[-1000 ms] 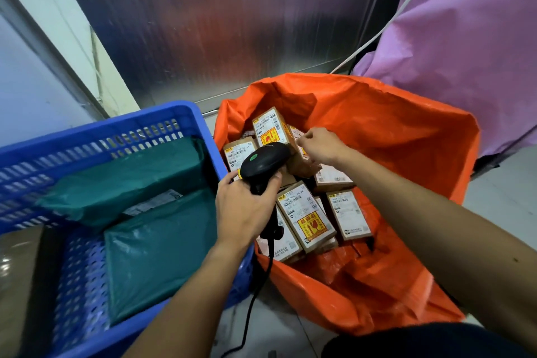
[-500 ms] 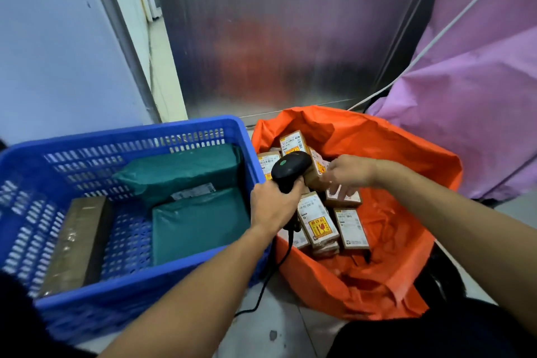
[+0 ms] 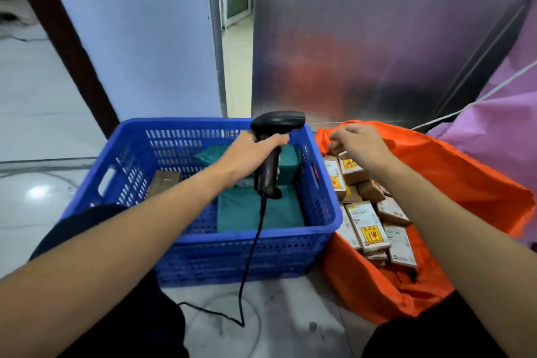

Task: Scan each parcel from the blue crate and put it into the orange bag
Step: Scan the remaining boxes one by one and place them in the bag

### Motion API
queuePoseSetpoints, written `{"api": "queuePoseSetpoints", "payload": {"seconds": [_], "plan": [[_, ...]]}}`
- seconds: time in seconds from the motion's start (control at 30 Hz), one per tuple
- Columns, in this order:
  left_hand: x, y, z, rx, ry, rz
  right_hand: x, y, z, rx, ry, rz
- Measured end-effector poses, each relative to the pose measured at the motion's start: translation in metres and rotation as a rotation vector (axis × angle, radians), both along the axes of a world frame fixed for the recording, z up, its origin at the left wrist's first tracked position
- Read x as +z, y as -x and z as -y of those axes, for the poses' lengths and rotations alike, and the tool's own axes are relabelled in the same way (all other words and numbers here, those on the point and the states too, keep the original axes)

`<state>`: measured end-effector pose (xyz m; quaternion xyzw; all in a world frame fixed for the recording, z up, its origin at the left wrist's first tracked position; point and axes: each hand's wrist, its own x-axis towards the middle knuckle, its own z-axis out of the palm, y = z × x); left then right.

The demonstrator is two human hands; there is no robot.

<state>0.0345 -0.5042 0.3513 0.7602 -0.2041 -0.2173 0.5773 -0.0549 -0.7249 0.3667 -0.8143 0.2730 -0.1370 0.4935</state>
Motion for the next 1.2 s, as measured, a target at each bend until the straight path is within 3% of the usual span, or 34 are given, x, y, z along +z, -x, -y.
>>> {"api": "queuePoseSetpoints", "payload": {"seconds": [0.13,0.57,0.77,1.03,1.2], "plan": [[-0.008,-0.011,-0.052,-0.008,0.069,-0.117,-0.021,-0.022,-0.012,-0.004,-0.032,-0.021],[0.003,-0.07,-0.108,0.245,0.092,-0.096,-0.055,-0.088,-0.053,0.1,-0.026,-0.145],[0.016,-0.111,-0.148,0.349,-0.024,-0.057,-0.089,-0.128,-0.083,0.242,0.064,-0.268],[0.008,-0.141,-0.191,0.432,-0.136,-0.035,-0.13,-0.188,-0.151,0.368,0.004,-0.344],[-0.001,-0.155,-0.221,0.415,-0.246,-0.079,-0.161,-0.213,-0.186,0.523,0.169,-0.45]]}}
